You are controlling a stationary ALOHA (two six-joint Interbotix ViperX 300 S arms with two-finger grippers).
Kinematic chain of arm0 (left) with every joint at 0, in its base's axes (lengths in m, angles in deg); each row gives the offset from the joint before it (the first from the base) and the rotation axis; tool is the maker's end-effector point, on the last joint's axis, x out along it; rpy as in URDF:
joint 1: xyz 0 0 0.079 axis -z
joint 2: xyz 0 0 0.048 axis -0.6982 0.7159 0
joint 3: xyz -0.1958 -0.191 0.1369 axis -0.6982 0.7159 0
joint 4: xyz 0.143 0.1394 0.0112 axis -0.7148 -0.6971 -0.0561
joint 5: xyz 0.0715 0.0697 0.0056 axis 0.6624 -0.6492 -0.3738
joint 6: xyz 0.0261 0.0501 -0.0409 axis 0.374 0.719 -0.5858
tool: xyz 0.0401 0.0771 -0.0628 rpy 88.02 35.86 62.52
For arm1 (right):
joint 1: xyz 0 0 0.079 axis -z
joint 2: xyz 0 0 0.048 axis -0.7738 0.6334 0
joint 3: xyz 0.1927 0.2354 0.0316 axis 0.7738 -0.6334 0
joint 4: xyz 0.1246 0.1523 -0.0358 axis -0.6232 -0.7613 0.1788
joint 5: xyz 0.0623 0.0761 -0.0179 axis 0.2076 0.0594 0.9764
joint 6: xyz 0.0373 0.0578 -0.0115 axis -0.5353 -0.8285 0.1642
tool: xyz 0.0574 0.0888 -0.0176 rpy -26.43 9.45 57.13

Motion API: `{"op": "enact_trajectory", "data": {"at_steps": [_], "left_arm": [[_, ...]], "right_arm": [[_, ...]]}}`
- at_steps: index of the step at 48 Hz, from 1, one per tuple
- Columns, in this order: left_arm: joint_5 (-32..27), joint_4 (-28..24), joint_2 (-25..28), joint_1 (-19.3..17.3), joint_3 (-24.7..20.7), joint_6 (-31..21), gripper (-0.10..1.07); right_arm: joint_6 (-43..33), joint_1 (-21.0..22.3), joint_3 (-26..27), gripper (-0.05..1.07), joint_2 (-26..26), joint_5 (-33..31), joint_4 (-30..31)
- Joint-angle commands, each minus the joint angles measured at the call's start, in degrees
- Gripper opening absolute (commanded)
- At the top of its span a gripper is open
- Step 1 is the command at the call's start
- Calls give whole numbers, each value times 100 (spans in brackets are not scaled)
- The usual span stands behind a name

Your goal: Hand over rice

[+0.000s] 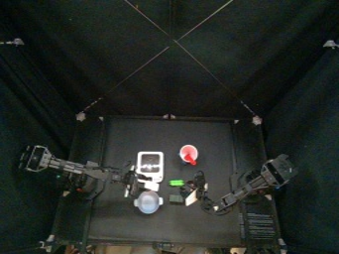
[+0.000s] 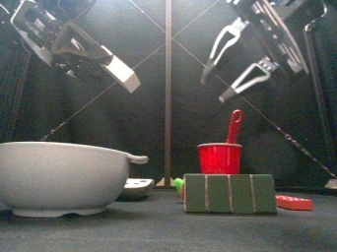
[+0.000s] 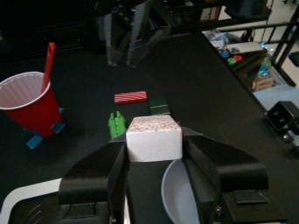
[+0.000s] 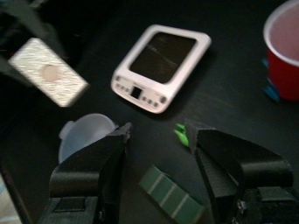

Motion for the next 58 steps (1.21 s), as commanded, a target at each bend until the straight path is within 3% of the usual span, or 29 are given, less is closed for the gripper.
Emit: {"op": "enact_trajectory", "data": {"at_steps": [1,9,19,26,36,58], "left_arm": [[53,290,-18,88,-220,0,46],[9,624,9,246,-334,0,46],[-185,624,88,387,-457,9,46],[-281,334,193,431,-492,18,46],[-299,-158,422,510,-615,9,46],[-457,-193,694,598,-879,9,46]], "right_arm": [[-35,0,167,86,-53,-9,580],[0,35,343,87,255,0,1116],[9,44,536,95,642,9,1661],[18,53,633,104,756,167,1661],[44,211,826,104,993,703,1635],[53,413,967,104,1187,940,1714]]}}
